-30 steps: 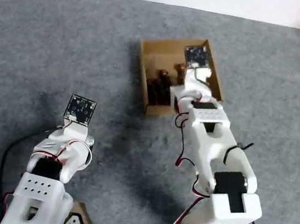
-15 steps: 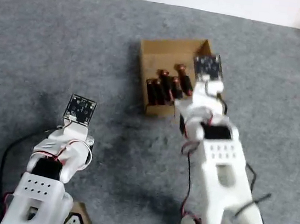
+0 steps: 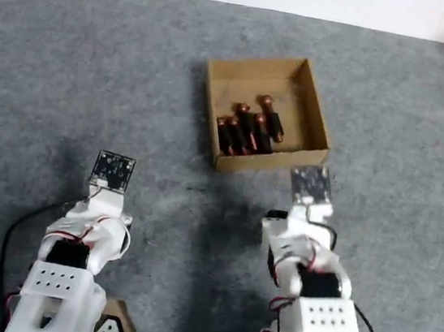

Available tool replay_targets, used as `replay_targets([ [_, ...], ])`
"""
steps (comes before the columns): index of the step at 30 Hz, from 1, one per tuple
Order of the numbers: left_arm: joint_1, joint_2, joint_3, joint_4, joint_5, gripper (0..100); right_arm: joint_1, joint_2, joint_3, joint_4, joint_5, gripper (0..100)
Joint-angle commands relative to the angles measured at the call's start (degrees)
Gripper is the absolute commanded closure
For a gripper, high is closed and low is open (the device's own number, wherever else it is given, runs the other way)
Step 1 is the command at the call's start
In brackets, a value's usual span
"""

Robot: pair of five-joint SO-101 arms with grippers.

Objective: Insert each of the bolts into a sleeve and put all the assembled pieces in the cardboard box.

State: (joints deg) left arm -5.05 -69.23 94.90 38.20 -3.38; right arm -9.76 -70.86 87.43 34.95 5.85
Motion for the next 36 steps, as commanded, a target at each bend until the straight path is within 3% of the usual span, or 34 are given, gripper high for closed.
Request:
replay_targets([
  [1,-3.4,-0.7,-0.4,-0.6,0.0,99,3.5,-7.4,4.6,0.4,-0.2,99.3],
  [7,-13.1,-0.7,-0.5,-0.6,0.0,99,8.6,-19.4,17.4,3.2,-0.5,99.3],
  [11,-17.5,-0.7,-0.3,-0.9,0.0,99,10.4,-26.4,17.5,14.1,-0.6,99.3],
  [18,-17.6,-0.7,-0.2,-0.9,0.0,99,8.6,-34.5,17.5,37.2,-0.4,99.3],
  [32,-17.6,-0.8,0.0,-0.9,-0.1,99,8.6,-34.0,17.5,35.6,-0.4,99.3],
  [36,-17.4,-7.9,2.8,-0.8,-0.1,99,8.6,-34.0,17.5,35.6,-0.4,99.3],
])
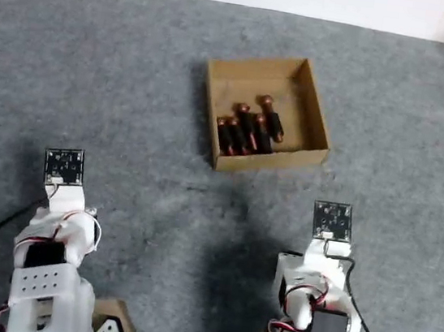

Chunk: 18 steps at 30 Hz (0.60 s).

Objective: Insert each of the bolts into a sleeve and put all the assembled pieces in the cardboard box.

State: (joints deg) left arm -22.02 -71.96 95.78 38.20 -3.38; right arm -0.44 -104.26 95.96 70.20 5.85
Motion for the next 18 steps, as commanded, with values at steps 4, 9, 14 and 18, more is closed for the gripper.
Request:
replay_targets([
  [4,-0.4,-14.8,2.0,5.6,0.0,99,-0.7,-0.6,8.9,0.4,-0.4,99.3],
  [9,-0.4,-23.9,2.0,25.5,0.0,99,-0.7,-0.6,8.9,0.4,-0.4,99.3],
  [14,-0.4,-33.4,1.5,39.9,0.0,99,-0.7,-0.6,8.9,0.4,-0.4,99.3],
  [18,-0.4,-32.6,1.5,39.6,0.0,99,-0.7,-0.6,8.9,0.4,-0.4,99.3],
])
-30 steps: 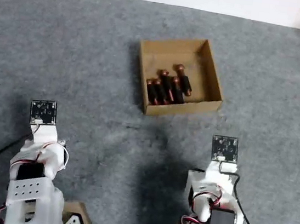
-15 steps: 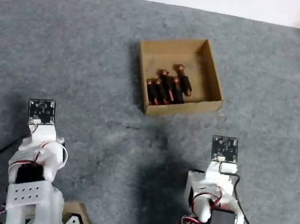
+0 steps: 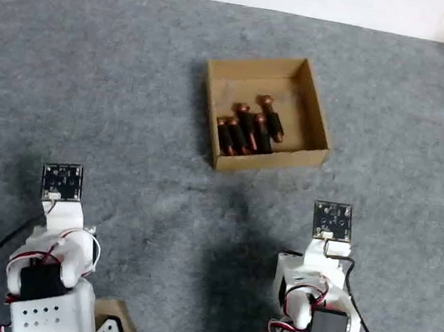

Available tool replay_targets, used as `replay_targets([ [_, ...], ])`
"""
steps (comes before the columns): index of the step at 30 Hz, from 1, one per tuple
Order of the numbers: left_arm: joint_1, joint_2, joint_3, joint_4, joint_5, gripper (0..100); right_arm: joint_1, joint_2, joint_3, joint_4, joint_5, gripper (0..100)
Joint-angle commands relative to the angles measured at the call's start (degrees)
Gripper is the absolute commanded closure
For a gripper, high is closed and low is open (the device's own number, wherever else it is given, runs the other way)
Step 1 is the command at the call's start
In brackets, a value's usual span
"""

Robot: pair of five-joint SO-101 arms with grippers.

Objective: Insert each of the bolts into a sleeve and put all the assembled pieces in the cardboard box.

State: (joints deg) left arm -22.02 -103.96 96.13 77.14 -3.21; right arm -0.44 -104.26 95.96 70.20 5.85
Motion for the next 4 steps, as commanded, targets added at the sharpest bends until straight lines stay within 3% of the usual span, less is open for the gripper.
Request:
replay_targets([
  [1,-0.4,-0.4,1.1,0.5,-0.2,99,-0.7,-0.6,8.9,0.4,-0.4,99.3],
  [4,-0.4,-0.4,1.1,0.5,-0.2,99,-0.7,-0.6,8.9,0.4,-0.4,99.3],
])
